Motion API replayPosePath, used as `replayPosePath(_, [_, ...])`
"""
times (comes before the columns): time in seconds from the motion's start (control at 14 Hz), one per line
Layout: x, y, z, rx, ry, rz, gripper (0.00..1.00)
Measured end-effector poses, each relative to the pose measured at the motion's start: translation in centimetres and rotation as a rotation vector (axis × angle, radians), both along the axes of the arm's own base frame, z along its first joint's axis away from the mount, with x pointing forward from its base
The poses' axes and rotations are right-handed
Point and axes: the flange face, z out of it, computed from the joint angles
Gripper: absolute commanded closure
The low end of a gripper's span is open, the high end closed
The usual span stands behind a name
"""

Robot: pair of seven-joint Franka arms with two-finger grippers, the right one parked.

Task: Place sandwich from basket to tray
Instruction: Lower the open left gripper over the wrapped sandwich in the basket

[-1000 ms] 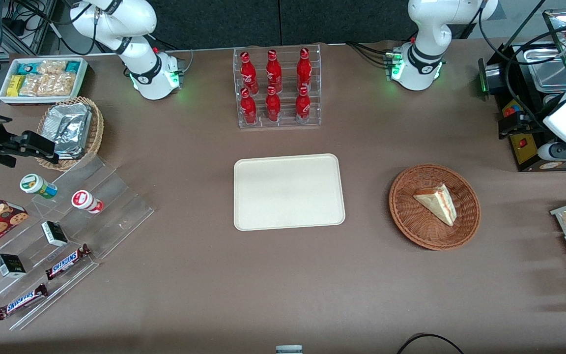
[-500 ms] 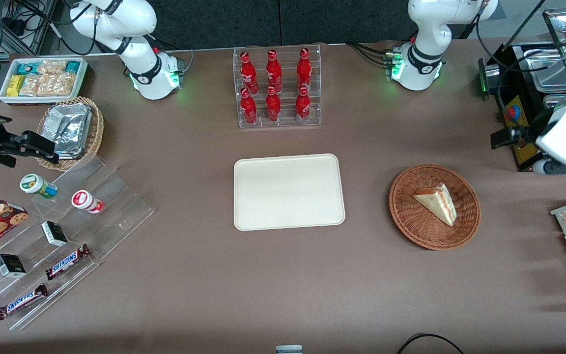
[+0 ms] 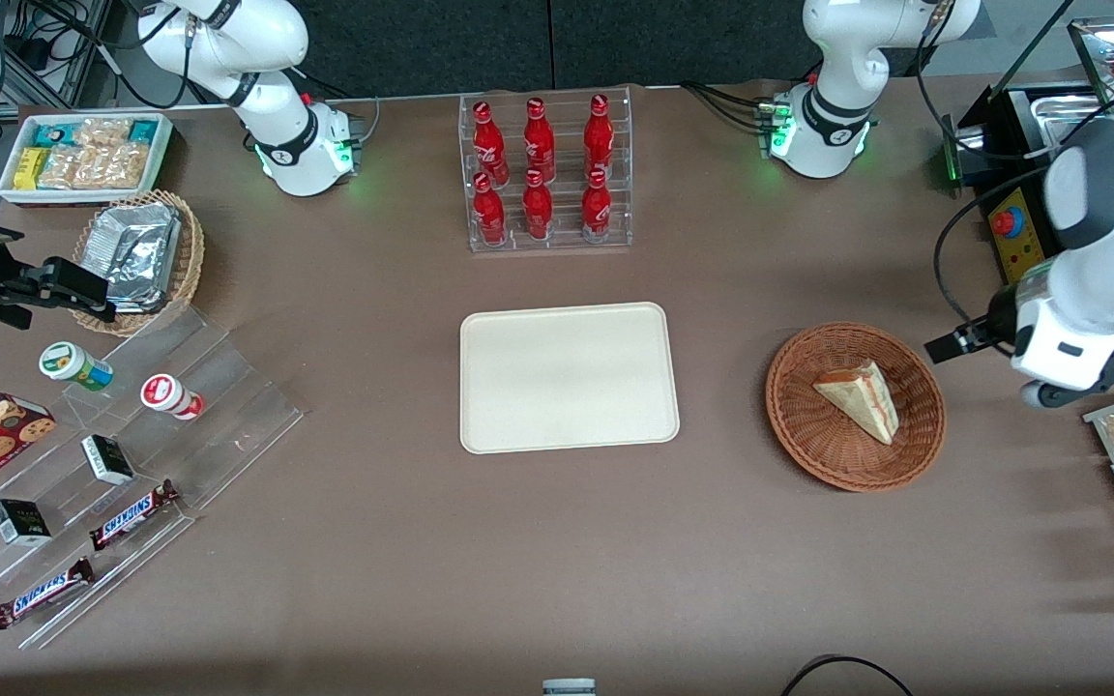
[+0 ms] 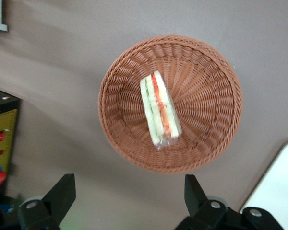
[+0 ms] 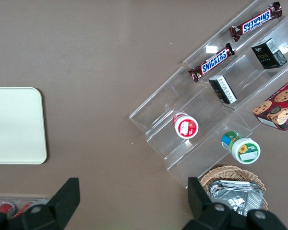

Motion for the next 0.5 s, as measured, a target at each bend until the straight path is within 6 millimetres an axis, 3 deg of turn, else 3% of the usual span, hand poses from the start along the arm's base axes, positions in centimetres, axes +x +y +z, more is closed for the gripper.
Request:
replayPosePath(0.29, [-1.6,-0.8,-6.8,0.012,-0.083,0.159,0.0])
replayPosePath(0.5, [-2.9,-2.4,-10.0,0.01,-0.127,0.214,0.0])
